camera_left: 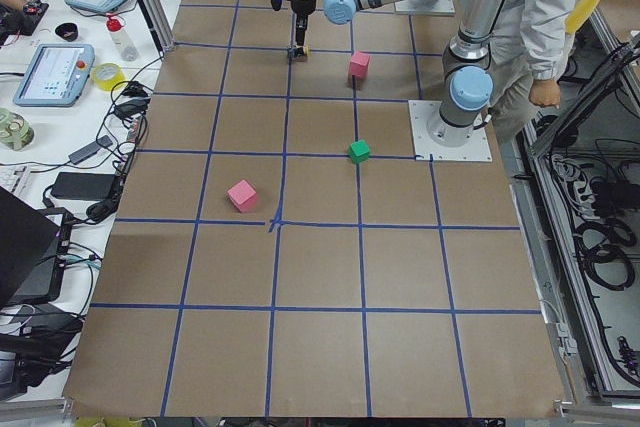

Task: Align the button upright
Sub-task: 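Move the left gripper toward the switch lying on its side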

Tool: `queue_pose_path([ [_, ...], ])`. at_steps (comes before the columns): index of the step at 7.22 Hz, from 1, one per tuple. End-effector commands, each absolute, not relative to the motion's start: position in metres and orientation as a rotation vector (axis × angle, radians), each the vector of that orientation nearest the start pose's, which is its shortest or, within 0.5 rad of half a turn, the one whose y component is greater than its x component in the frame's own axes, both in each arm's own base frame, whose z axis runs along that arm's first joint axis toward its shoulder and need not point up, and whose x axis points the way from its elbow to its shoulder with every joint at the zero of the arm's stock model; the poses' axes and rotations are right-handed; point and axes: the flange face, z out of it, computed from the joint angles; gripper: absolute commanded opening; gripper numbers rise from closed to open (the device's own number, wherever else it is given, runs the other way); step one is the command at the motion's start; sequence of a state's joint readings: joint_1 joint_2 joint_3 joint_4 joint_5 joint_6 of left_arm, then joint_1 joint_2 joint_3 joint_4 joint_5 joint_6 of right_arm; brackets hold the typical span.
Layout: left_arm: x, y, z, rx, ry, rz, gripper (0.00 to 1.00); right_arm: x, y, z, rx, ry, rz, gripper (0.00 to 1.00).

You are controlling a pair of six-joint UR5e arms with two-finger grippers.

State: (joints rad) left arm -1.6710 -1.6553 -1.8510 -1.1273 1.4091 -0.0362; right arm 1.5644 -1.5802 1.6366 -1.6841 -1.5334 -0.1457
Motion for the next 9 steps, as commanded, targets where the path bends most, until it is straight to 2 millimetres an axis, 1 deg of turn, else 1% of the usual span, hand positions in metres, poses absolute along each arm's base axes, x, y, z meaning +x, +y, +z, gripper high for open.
queue_pose_path([
  [1,-0.2001,-0.4924,0.3611,0.124,3.303,-0.139,1.0,0.1332,-0.4937,0.4714,-0.216,3.1,-0.09,1.0],
  [4,-0.1995,-0.4915,0.3542,0.129,3.298,-0.107,1.0,0.1339,-0.4935,0.4714,-0.218,3.1,-0.09,1.0],
  [9,-0.1994,-0.4916,0.3556,0.142,3.296,-0.113,1.0,0.1339,-0.4935,0.4714,-0.218,3.1,-0.09,1.0],
])
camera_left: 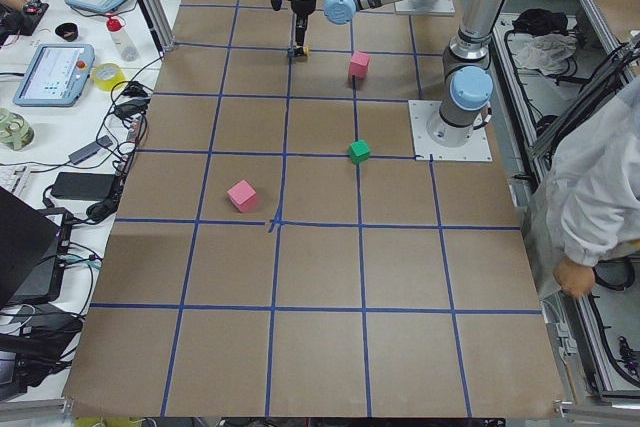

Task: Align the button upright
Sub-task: 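Move the left gripper toward the switch lying on its side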

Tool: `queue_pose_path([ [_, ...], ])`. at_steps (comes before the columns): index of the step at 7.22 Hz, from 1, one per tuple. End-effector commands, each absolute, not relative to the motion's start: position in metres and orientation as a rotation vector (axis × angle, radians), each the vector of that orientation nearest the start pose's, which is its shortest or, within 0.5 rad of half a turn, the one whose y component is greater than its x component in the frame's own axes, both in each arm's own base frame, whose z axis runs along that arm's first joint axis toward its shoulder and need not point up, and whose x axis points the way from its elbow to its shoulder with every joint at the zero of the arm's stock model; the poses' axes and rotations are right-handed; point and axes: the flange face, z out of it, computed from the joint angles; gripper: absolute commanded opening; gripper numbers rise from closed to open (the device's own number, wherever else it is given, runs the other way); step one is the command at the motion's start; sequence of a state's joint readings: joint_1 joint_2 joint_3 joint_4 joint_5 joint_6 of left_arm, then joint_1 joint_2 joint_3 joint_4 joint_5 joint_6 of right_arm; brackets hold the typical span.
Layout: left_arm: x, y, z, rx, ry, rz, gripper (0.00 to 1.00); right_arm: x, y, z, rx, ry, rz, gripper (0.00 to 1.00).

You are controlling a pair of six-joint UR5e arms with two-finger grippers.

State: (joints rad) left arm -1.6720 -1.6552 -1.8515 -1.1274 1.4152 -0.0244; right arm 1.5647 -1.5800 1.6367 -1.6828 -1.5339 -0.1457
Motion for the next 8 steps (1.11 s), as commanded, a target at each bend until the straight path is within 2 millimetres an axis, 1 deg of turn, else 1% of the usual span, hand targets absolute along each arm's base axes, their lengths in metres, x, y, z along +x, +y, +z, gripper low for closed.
queue_pose_path([
  [1,-0.199,-0.492,0.356,0.139,3.296,-0.113,1.0,0.134,-0.494,0.471,-0.218,3.1,-0.09,1.0],
  [3,-0.201,-0.491,0.356,0.117,3.293,-0.123,1.0,0.134,-0.494,0.471,-0.221,3.1,-0.09,1.0],
  [4,-0.219,-0.49,0.362,0.055,3.302,-0.218,1.0,0.134,-0.494,0.471,-0.218,3.1,-0.09,1.0],
  [5,-0.244,-0.477,0.354,-0.022,3.29,-0.287,1.0,0.133,-0.494,0.471,-0.218,3.1,-0.09,1.0],
  [6,-0.264,-0.463,0.346,-0.038,3.23,-0.359,1.0,0.134,-0.494,0.471,-0.218,3.1,-0.09,1.0],
  [7,-0.286,-0.455,0.341,-0.029,3.235,-0.394,1.0,0.134,-0.494,0.471,-0.218,3.1,-0.09,1.0],
  [8,-0.295,-0.454,0.331,-0.053,3.243,-0.414,0.96,0.134,-0.494,0.471,-0.218,3.1,-0.09,1.0],
])
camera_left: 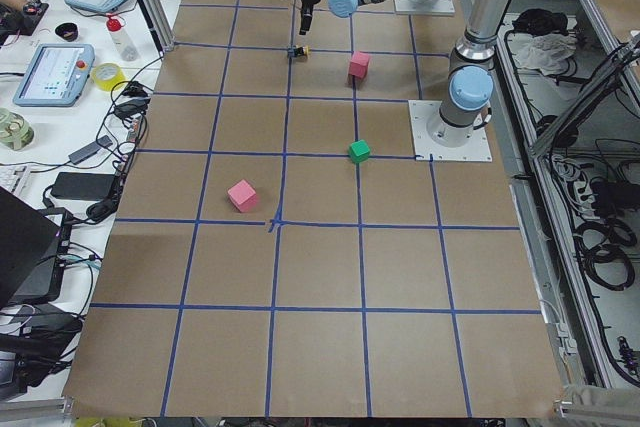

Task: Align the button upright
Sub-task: 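Lower the left gripper and grasp the switch body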

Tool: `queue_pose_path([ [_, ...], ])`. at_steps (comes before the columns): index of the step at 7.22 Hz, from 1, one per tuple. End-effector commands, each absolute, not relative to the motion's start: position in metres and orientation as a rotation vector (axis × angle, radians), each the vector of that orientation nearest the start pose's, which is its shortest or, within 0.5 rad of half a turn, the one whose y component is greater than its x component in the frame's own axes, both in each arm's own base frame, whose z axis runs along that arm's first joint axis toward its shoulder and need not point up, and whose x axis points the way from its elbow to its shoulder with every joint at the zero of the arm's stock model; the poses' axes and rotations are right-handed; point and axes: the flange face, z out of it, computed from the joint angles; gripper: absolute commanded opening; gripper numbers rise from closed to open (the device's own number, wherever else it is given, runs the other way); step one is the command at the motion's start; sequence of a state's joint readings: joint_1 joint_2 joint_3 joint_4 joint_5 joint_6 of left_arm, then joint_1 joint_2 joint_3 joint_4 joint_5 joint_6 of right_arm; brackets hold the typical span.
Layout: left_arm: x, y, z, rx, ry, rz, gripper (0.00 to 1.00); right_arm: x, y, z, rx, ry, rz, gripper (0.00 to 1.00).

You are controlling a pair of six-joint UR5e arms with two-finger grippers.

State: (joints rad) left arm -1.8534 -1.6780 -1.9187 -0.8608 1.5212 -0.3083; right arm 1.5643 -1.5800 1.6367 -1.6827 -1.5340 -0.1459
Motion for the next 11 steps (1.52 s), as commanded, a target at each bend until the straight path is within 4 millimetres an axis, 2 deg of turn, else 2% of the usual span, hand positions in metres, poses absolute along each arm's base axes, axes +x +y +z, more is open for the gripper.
queue_pose_path([
  [1,-0.301,-0.451,0.319,-0.033,3.24,-0.463,0.92,0.134,-0.494,0.471,-0.218,3.1,-0.09,1.0],
  [3,-0.297,-0.45,0.279,-0.041,3.212,-0.553,0.92,0.134,-0.494,0.471,-0.218,3.099,-0.09,1.0],
  [7,-0.305,-0.471,0.213,-0.101,3.213,-0.555,0.91,0.134,-0.494,0.471,-0.221,3.098,-0.09,1.0],
  [9,-0.316,-0.469,0.188,-0.071,3.216,-0.505,0.91,0.134,-0.493,0.471,-0.221,3.098,-0.088,1.0],
  [11,-0.322,-0.467,0.176,-0.052,3.223,-0.482,0.91,0.134,-0.493,0.47,-0.221,3.098,-0.085,1.0],
])
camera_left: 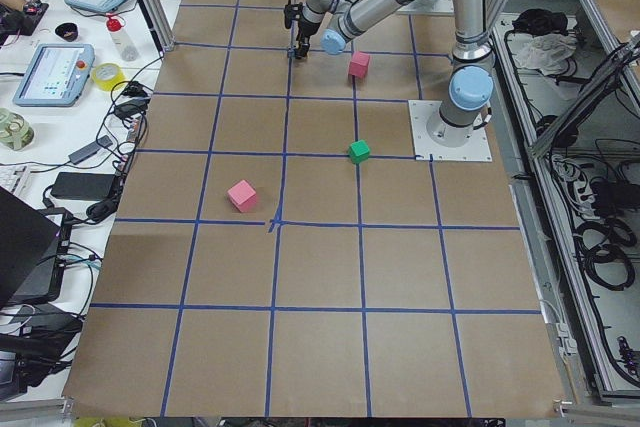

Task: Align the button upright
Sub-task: 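Lower the left gripper and grasp the switch body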

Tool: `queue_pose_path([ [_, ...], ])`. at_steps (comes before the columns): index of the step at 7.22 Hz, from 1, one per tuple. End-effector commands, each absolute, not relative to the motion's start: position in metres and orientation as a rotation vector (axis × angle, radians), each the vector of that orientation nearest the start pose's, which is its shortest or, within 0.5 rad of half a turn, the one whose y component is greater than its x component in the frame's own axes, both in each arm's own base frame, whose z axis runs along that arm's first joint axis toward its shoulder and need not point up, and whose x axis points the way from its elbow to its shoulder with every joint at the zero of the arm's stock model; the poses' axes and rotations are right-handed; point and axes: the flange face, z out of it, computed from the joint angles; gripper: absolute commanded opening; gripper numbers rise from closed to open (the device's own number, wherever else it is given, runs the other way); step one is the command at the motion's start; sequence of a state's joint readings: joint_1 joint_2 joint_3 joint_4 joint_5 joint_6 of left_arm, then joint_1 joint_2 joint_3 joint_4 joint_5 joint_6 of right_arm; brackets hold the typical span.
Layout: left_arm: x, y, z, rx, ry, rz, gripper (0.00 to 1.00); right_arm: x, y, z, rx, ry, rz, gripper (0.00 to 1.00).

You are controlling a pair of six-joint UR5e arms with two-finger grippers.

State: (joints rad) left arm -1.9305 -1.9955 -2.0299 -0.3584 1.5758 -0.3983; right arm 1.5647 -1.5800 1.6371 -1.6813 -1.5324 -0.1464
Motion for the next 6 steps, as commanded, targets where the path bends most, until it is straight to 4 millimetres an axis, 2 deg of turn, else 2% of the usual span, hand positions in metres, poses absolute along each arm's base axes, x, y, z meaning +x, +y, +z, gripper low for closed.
queue_pose_path([
  [1,-0.326,-0.465,0.175,-0.044,3.227,-0.475,0.83,0.134,-0.493,0.47,-0.221,3.097,-0.085,1.0],
  [2,-0.328,-0.463,0.173,-0.046,3.231,-0.466,0.36,0.135,-0.493,0.47,-0.223,3.098,-0.085,1.0],
  [3,-0.328,-0.462,0.171,-0.083,3.232,-0.45,0.21,0.134,-0.493,0.47,-0.221,3.098,-0.085,1.0],
  [4,-0.333,-0.461,0.173,-0.088,3.28,-0.422,0.0,0.134,-0.493,0.47,-0.221,3.098,-0.085,1.0],
  [5,-0.336,-0.457,0.171,-0.09,3.319,-0.336,0.0,0.134,-0.493,0.47,-0.221,3.098,-0.085,1.0],
  [6,-0.337,-0.455,0.175,-0.186,3.319,-0.233,0.0,0.134,-0.493,0.47,-0.221,3.098,-0.085,1.0],
])
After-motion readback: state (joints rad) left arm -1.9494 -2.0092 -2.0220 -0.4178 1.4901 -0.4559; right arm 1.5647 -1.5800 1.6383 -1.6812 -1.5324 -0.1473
